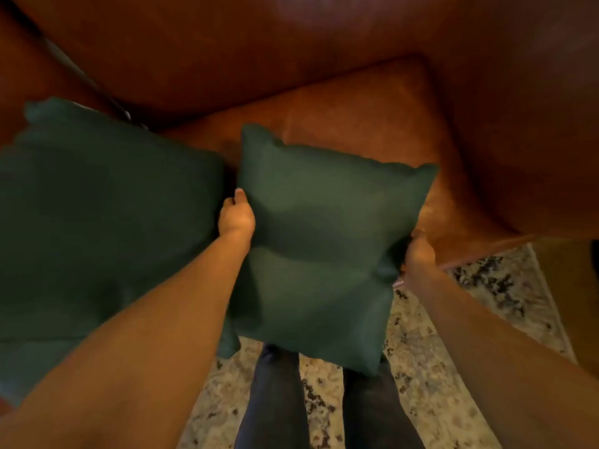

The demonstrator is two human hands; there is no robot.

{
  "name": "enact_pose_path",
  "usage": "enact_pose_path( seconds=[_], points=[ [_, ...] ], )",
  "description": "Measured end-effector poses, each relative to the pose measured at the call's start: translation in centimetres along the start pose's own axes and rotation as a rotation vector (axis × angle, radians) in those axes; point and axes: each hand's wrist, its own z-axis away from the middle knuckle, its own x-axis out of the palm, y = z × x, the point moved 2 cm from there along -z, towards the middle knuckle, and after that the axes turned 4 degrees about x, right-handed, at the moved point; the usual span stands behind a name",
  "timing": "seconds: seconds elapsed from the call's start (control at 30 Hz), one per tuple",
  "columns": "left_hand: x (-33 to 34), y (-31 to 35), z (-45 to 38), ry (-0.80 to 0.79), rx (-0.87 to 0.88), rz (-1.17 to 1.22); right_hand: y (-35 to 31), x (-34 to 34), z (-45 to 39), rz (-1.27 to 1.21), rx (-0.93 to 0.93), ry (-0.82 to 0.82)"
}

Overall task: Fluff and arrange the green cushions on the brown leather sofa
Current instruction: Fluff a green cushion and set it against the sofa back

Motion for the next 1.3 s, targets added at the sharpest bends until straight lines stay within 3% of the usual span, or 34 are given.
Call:
enact_pose_path(
  seconds=[0.33,0.7,0.9,1.07,1.3],
  points=[
    [1.3,0.0,-2.3,0.055,-0.126,0.163,-0.5,2.0,-2.7,-0.009,-0.020,0.062],
    [-2.5,1.2,4.9,0.000,-0.135,0.437,-1.3,-0.7,3.7,-0.186,-0.043,-0.037],
    [-4.7,4.8,10.1,-0.004,-0.134,0.661,-7.9,-2.6,9.6,-0.302,-0.187,-0.090],
    [-6.7,9.3,12.1,-0.034,-0.044,0.814,-14.4,-2.4,13.2,-0.336,-0.339,-0.295],
    [-7.9,15.3,11.8,-0.071,0.064,0.974,-23.2,-0.6,16.2,-0.347,-0.410,-0.449]
  ],
)
